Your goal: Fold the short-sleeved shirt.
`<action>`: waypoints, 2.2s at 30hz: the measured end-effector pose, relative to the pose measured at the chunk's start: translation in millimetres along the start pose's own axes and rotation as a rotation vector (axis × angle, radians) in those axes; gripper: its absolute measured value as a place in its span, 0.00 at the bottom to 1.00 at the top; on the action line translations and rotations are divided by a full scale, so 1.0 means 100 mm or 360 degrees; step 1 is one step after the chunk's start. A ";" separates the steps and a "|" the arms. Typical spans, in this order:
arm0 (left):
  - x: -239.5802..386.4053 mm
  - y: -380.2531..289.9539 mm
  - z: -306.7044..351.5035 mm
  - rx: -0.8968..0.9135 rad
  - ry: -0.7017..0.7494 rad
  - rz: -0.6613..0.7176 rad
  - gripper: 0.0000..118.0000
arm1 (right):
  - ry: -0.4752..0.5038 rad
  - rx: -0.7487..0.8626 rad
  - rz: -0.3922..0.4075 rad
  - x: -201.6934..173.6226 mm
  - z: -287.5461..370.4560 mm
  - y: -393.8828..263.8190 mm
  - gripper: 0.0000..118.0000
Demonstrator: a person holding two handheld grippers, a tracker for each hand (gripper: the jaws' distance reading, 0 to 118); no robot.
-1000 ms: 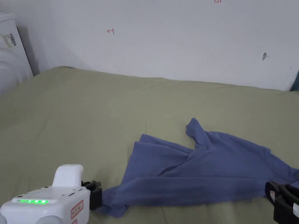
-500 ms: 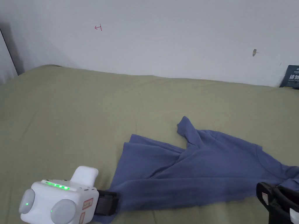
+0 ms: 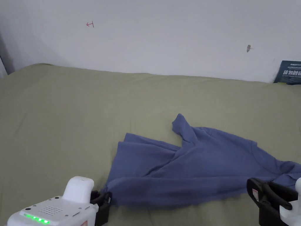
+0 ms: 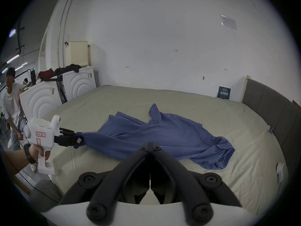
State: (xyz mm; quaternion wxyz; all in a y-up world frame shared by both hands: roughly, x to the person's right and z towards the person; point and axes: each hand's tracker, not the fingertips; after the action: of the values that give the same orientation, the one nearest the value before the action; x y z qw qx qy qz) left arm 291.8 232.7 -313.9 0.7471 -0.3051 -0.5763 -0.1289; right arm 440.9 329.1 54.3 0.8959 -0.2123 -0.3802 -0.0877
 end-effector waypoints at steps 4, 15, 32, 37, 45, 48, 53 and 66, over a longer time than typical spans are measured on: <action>0.01 0.08 0.11 0.0047 -0.0073 0.0055 0.06 | 0.0003 -0.0021 -0.0012 0.08 -0.10 0.01 0.00; 0.09 0.01 0.11 0.0004 -0.0024 -0.0103 0.03 | -0.0033 -0.0175 0.0058 0.63 -0.89 0.29 0.00; 0.06 0.08 -0.03 0.0014 0.0020 0.0182 0.03 | 0.0324 -0.0826 0.0164 1.24 -3.99 1.18 0.61; 0.01 0.05 -0.08 0.0019 0.0029 0.0174 0.03 | 0.0301 -0.0998 0.0404 1.25 -4.29 1.13 0.66; 0.02 0.03 -0.16 0.0014 0.0032 0.0170 0.03 | 0.0392 -0.1051 0.0283 1.27 -4.44 0.91 0.67; 0.03 0.04 -0.16 0.0023 0.0036 0.0157 0.03 | 0.0362 -0.0995 0.0147 1.36 -4.36 0.95 0.04; -0.01 0.02 -0.18 0.0018 0.0003 0.0210 0.03 | 0.0363 -0.0799 0.0176 1.27 -4.06 0.97 0.00; -0.05 0.48 -0.14 0.0174 -0.0084 0.0294 0.03 | 0.0383 -0.0128 -0.0166 1.78 -2.84 1.66 0.00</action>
State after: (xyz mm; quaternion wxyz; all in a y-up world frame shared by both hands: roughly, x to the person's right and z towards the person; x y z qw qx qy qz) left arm 327.6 260.7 -335.6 0.7559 -0.3191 -0.5712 -0.0197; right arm 800.2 351.7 -46.1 0.9200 -0.2161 -0.2767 -0.1741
